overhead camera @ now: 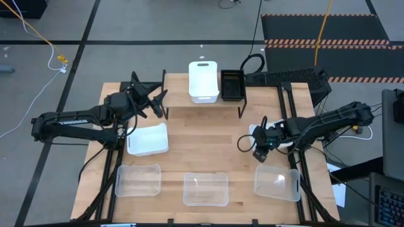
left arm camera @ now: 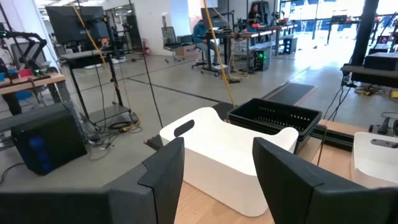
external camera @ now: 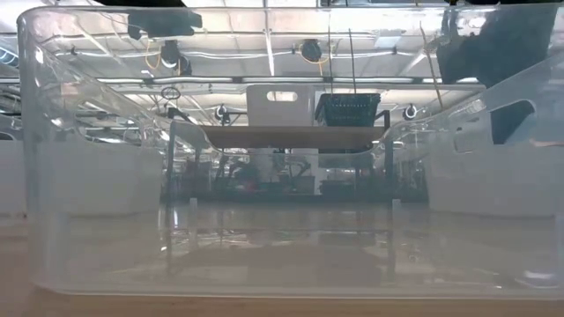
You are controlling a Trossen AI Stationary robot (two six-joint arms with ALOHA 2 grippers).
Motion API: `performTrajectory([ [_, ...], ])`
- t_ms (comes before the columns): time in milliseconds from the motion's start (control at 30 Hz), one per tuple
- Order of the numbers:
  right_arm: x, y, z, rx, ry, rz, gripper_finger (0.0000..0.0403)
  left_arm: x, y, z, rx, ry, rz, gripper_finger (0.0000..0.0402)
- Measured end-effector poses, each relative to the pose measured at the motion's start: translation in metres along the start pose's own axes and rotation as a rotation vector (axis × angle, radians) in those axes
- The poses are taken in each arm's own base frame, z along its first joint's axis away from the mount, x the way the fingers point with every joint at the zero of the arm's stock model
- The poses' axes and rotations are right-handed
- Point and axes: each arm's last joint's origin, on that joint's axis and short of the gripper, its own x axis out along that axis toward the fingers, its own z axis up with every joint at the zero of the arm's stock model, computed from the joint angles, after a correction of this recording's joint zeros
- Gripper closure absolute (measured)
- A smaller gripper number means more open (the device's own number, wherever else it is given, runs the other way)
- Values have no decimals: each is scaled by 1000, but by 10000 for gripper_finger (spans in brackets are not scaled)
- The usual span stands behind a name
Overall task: Stack baskets on shelf by color
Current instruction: Stack the right white bin on top of the white bin on the shelf
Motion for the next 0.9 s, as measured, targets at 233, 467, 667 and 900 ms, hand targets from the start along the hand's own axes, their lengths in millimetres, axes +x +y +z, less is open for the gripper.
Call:
performTrajectory([
  [233, -5, -2, -6, -472, 76, -8, 287, 0, 0, 0, 0, -1, -1, 211],
  [467, -2, -7, -11, -520, 128, -43, 287, 0, 0, 0, 12, -1, -1, 211],
  [667, 23, -18, -21, -507, 147, -40, 303, 0, 0, 0, 7, 0, -2, 211],
  [900, 40, -16, -18, -433, 21, 29, 354, 0, 0, -1, -6, 6, -2, 211],
])
